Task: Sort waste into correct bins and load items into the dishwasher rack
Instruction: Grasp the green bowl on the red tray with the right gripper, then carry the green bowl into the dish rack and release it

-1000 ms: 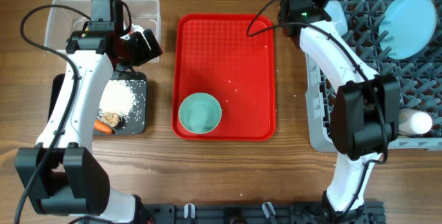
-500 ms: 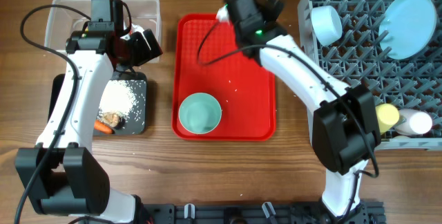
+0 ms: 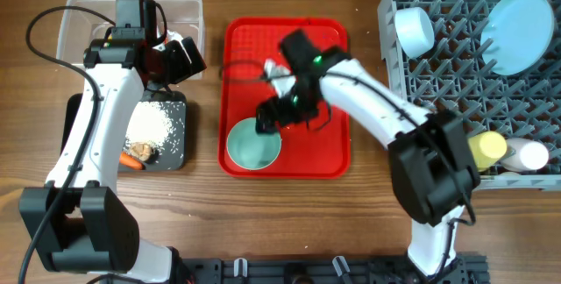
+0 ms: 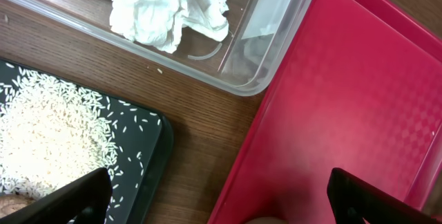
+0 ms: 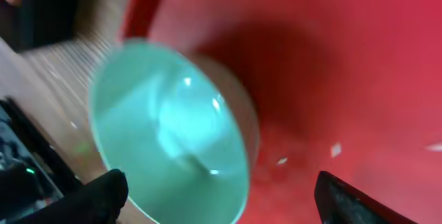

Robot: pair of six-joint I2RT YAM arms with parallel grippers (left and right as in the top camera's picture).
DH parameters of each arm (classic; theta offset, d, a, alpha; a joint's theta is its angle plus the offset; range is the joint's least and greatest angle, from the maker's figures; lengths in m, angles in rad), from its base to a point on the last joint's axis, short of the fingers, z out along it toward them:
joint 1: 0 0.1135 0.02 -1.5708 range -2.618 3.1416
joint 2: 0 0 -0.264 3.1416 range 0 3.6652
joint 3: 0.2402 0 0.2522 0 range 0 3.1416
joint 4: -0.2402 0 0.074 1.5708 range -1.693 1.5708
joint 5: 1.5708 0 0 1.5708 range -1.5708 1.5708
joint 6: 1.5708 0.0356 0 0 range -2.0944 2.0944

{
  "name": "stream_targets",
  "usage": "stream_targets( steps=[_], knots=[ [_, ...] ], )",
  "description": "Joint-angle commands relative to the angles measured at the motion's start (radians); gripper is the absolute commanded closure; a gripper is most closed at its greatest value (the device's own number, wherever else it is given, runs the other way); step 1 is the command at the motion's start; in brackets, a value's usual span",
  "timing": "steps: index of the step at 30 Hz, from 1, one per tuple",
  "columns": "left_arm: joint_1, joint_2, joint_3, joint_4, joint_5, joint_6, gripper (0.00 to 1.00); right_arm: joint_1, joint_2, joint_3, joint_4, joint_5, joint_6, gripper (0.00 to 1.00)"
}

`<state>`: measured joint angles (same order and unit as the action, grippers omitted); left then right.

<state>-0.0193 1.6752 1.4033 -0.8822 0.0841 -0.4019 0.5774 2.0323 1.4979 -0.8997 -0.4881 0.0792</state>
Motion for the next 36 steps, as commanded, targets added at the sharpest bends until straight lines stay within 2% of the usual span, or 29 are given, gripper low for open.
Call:
stream_targets(
  steps=[1, 6, 11, 12, 18, 28, 30, 36],
  knots=[
    [0.000, -0.011, 0.001, 0.002, 0.011, 0.002, 0.00, 0.006, -0.018, -0.070, 0.009, 0.124, 0.033, 0.19],
    [0.000, -0.011, 0.001, 0.002, 0.012, 0.002, 0.00, 0.003, -0.019, -0.093, 0.029, 0.177, 0.033, 0.48],
    [0.000, -0.011, 0.001, 0.002, 0.012, 0.002, 0.00, -0.034, -0.019, -0.092, 0.036, 0.177, 0.055, 0.84],
    [0.000, -0.011, 0.001, 0.002, 0.011, 0.002, 0.00, -0.042, -0.019, -0.091, 0.039, 0.177, 0.055, 0.96],
    [0.000, -0.011, 0.001, 0.002, 0.012, 0.002, 0.00, -0.108, -0.037, 0.004, 0.008, 0.179, 0.058, 0.96],
    [0.000, -0.011, 0.001, 0.002, 0.011, 0.002, 0.00, -0.188, -0.247, 0.010, -0.048, 0.428, 0.073, 0.96],
    [0.000, -0.011, 0.001, 0.002, 0.011, 0.002, 0.00, -0.190, -0.291, 0.010, -0.050, 0.529, 0.087, 0.96],
    [0.000, -0.011, 0.001, 0.002, 0.012, 0.002, 0.00, -0.193, -0.354, 0.010, -0.046, 1.191, 0.104, 0.96]
  ],
)
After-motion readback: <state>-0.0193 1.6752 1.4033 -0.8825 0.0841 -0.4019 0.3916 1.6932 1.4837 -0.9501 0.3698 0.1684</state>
